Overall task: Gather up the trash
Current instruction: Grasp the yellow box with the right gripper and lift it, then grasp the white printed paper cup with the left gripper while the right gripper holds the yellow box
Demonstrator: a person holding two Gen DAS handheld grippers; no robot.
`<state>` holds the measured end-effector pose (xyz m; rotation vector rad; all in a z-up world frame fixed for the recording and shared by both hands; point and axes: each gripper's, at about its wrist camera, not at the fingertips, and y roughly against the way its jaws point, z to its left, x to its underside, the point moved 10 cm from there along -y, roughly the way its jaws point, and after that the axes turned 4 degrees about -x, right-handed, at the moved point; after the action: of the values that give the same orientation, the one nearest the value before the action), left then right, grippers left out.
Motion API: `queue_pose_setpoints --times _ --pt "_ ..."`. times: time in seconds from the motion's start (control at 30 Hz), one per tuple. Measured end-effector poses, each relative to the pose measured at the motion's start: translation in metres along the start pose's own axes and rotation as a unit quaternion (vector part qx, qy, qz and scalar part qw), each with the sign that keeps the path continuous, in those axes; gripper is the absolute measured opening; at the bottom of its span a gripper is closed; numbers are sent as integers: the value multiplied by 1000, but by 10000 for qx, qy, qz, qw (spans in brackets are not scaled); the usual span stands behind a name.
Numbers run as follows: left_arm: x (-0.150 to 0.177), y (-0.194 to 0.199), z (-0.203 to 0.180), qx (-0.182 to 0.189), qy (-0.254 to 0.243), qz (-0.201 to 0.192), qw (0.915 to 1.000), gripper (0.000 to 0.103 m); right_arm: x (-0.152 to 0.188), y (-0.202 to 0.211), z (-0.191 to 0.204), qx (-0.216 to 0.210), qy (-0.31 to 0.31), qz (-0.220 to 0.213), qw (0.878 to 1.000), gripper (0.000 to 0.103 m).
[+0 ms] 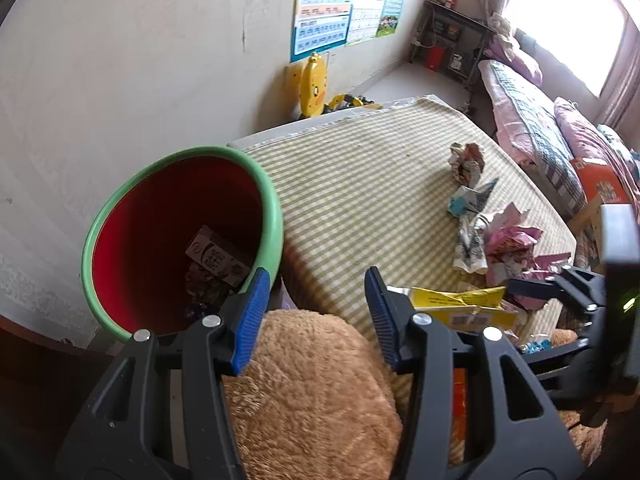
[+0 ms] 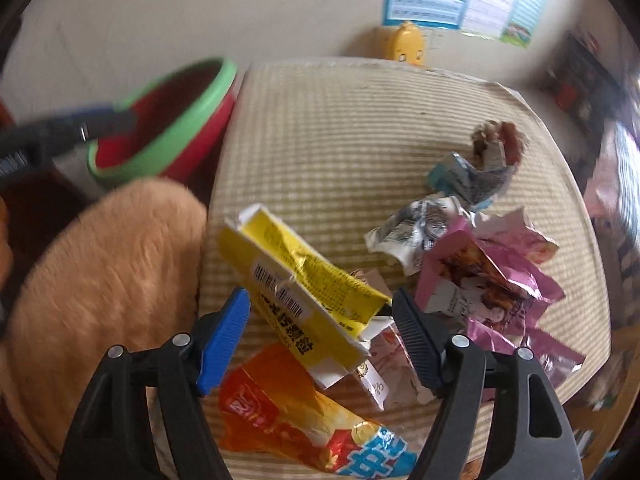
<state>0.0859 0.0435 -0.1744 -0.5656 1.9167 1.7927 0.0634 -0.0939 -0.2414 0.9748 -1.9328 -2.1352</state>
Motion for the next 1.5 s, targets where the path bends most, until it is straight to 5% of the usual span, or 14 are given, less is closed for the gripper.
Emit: queue_pose_setpoints --times 0.07,0.17,0.33,0.53,0.9,1.33,1.5 --pt "0 3 -4 0 -27 -4 10000 47 2 -5 5 187 304 0 9994 68" --pt "2 5 -6 11 -10 26 10000 47 6 -8 5 434 555 11 9975 46" --pt "3 6 -11 11 -35 7 10000 47 0 6 -10 -29 -120 -259 9996 14" --pt "2 7 -20 42 -135 -47 9999 47 -3 35 -52 -464 -1665 -889 9809 13" --pt "-5 -15 -83 537 -638 -51 9965 47 14 119 -113 -386 -3222 -2396 9150 14" --pt "-9 -101 -178 1321 -893 936 9828 47 48 129 -149 -358 -3790 -2657 8857 14" --pt "2 -126 -193 1300 -921 1383 9775 47 58 111 -150 -430 -3832 -2254 8947 9"
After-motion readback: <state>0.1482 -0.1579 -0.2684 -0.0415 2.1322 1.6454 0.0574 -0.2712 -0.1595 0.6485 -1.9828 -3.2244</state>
